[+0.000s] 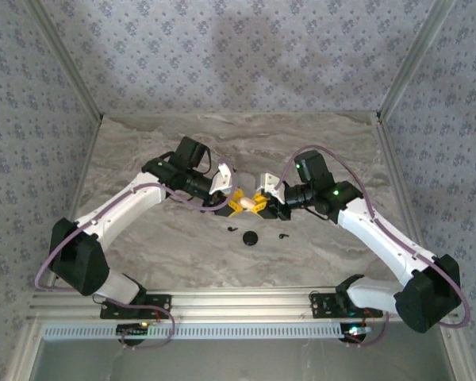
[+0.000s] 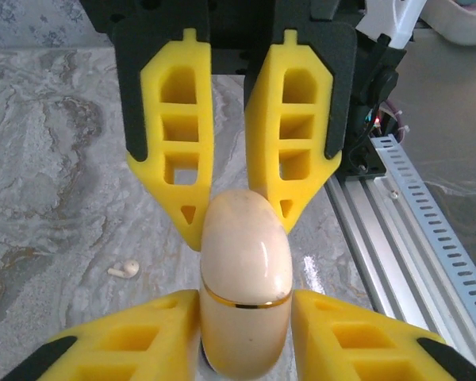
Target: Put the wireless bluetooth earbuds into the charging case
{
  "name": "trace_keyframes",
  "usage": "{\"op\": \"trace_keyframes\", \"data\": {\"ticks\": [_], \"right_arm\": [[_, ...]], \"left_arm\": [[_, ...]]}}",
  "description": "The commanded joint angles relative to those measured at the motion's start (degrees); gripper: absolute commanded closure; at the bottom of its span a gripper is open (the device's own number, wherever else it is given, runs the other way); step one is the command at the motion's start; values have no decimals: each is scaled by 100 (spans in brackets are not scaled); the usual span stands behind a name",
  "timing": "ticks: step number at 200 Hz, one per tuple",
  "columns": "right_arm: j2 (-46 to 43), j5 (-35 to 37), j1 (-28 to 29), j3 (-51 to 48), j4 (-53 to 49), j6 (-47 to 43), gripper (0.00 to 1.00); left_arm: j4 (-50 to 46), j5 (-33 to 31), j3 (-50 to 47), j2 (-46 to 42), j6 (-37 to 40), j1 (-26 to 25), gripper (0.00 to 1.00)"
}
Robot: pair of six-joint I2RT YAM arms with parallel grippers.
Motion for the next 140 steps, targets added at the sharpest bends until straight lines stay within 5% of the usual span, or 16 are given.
{"op": "trace_keyframes", "data": {"ticks": [1, 34, 68, 140], "right_arm": [[-42, -100, 17, 110, 223, 126, 78], [-42, -108, 30, 88, 286, 191, 76], [-64, -163, -45, 12, 489, 416, 60], [-206, -386, -478, -87, 859, 791, 59]], "left_arm": [[-104, 129, 2, -15, 72, -65, 68], [-95, 86, -11, -24, 67, -66, 76], [-87, 120, -5, -36, 67, -66, 80], [-139, 220, -21, -32, 142, -66, 81]]}}
